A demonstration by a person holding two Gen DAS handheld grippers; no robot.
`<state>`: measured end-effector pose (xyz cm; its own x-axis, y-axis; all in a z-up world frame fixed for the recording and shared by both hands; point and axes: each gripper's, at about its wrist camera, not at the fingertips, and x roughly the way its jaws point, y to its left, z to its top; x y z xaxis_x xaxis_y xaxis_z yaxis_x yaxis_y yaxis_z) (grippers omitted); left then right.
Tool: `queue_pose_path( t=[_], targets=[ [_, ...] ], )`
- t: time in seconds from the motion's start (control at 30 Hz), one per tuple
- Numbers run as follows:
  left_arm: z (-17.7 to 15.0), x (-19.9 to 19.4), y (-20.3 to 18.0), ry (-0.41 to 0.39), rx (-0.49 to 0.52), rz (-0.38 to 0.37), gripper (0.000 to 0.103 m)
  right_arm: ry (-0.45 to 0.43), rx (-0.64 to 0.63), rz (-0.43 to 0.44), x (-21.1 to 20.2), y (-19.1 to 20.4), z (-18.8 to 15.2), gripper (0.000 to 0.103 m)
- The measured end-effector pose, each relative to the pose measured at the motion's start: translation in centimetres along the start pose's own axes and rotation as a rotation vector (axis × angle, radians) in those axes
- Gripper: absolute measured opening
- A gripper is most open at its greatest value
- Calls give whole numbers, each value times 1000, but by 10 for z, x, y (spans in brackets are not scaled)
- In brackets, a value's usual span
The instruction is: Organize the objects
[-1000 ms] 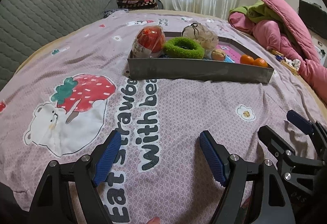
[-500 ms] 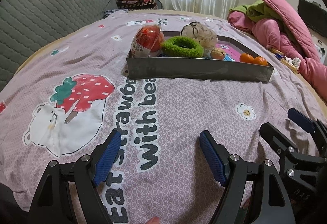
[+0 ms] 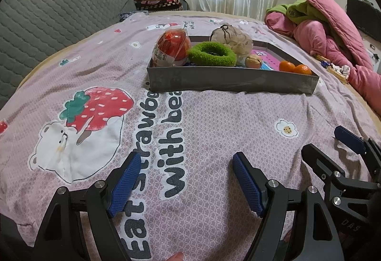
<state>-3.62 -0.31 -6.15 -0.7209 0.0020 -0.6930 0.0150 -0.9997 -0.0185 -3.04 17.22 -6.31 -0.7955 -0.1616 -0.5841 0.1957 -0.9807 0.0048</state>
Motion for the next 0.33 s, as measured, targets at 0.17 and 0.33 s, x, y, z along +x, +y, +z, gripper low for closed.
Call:
queue_pose_path(
  t=[0.17, 0.33],
  targets=[
    [0, 0, 0, 0, -2, -5, 80, -6, 0, -1, -1, 0, 1, 85],
    [0, -1, 1, 0, -4, -20, 80, -6, 8, 4, -1, -2, 2, 85]
  ],
)
